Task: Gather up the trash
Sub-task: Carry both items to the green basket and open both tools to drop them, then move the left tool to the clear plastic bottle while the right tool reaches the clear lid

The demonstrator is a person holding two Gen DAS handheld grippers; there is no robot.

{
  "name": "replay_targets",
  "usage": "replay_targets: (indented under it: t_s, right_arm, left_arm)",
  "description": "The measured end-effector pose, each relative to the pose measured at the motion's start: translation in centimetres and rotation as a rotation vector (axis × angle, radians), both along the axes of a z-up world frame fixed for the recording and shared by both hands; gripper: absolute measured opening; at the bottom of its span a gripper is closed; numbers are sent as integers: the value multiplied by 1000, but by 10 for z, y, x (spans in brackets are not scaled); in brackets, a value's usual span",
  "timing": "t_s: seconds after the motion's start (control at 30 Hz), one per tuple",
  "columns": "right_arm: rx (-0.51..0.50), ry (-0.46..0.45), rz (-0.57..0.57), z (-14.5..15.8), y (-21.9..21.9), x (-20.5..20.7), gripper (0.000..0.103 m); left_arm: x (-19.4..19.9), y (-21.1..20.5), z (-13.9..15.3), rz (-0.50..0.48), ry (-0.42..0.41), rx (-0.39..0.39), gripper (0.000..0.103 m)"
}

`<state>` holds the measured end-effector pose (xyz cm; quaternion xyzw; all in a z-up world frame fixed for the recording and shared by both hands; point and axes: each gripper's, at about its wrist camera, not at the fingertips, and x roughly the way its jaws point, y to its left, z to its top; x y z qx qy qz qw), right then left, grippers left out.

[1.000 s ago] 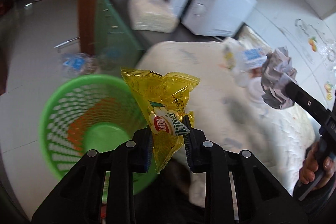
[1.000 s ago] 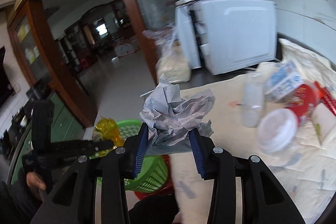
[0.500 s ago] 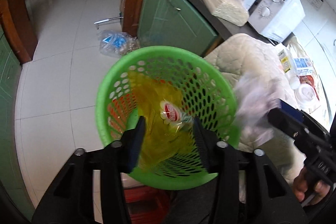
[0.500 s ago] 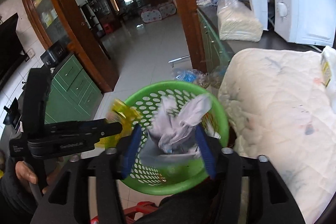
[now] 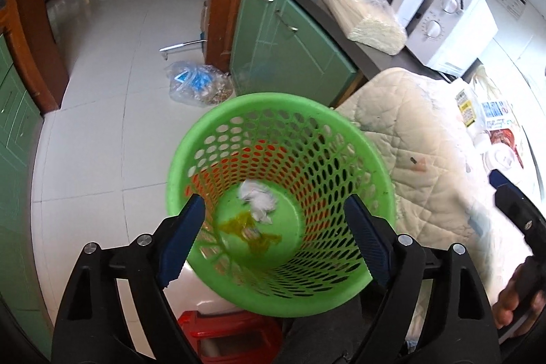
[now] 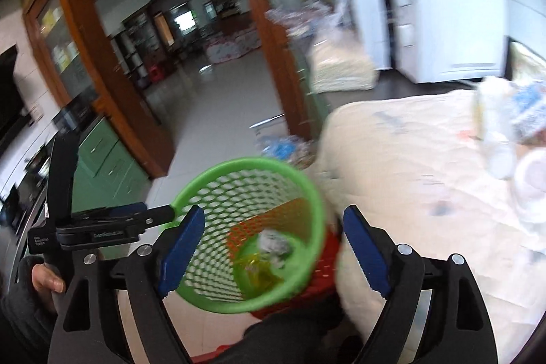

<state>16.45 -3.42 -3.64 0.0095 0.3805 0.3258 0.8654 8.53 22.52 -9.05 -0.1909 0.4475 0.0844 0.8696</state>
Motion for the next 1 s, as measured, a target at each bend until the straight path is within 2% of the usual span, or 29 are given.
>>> replay_targets:
  t_s: [0.33,0.57,0.7,1.0]
  right_arm:
    - [-47,-38,-280,10,-122,2,80]
    - [-94,-32,-389,12,-186,21,80]
    - [-92,-19,-420,14,-206,43,80]
    - [-103,26,-418,9,-215,101,62]
  left_arm:
    - [24,-43,4,-93,-3,-2,85]
    - [38,-68,2,-136,8,-2,85]
    - [44,-77,-1,-147,20,-1,85]
    - [58,-89,-7,-153,46,6,85]
